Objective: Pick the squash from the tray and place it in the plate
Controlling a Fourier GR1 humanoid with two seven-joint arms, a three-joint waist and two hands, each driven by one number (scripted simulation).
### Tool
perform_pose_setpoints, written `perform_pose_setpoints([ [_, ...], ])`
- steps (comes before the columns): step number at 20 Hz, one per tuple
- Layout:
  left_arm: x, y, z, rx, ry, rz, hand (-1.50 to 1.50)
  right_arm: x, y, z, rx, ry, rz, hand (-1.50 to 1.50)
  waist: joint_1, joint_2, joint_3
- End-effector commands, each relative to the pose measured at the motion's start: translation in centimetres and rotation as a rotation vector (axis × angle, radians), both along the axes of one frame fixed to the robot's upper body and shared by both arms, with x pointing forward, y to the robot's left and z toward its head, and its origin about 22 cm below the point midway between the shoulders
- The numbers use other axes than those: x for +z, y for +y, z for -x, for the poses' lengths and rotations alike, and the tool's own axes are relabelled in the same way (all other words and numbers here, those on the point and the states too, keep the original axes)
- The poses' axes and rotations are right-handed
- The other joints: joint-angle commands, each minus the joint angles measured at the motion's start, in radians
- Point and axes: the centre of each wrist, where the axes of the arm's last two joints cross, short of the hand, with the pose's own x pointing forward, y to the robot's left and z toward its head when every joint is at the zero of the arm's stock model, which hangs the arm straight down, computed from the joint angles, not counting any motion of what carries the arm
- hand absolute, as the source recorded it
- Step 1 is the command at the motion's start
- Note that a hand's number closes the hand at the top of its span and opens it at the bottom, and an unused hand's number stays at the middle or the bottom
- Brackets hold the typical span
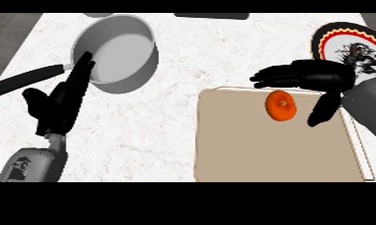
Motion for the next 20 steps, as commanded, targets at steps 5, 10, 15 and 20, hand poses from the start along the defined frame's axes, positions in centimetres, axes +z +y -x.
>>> perform_pose_setpoints([
  [5,-2.0,0.2,0.0,0.014,0.115,0.003,0.0,-3.1,0.9,-1.3,0.213,0.042,0.129,-1.5,-0.024,0.0,-0.011],
  [10,-1.7,0.4,-0.3,0.041,0.089,-0.01,0.0,-3.8,2.1,-2.5,0.243,0.046,0.196,-1.5,-0.032,-0.004,-0.012],
  [15,-1.7,0.8,-1.0,0.049,0.097,0.003,0.0,-5.3,3.8,-3.3,0.234,0.022,0.188,-1.5,-0.041,-0.005,-0.012],
  [20,-0.5,1.3,-0.5,0.029,0.089,-0.01,0.0,-5.8,3.2,-4.1,0.213,-0.004,0.208,-1.5,-0.035,-0.007,-0.011],
])
